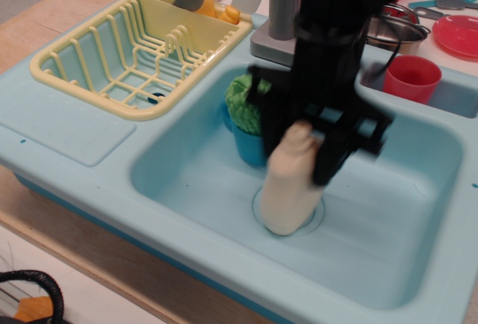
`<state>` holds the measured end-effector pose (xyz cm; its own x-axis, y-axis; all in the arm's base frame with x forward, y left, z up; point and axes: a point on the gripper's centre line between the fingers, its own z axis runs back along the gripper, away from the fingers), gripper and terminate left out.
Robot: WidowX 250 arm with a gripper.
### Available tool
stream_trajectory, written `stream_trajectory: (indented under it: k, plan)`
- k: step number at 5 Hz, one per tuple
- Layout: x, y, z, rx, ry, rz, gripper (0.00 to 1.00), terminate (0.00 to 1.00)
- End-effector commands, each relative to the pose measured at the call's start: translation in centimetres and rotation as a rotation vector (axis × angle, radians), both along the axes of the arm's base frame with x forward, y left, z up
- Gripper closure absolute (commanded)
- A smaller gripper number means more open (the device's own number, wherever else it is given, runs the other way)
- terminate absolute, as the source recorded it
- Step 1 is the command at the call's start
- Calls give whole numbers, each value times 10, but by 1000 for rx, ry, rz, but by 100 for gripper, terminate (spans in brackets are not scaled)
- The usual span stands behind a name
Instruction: Put detergent from sink into drying rack
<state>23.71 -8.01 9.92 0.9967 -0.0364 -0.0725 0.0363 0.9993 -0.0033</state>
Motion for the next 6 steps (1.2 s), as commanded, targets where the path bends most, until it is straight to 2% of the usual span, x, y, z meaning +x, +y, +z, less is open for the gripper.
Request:
stream_trajectory:
  k: [1, 3, 4, 5, 6]
  plan:
    - [-1, -7, 27, 24, -49, 0, 100, 0]
    - [-16, -1, 80, 136, -75, 71, 100, 0]
    - [-16, 28, 100, 224, -122, 84, 100, 0]
    - [-3, 69, 107, 307, -197, 111, 100, 0]
    - [15, 112, 104, 422, -312, 136, 100, 0]
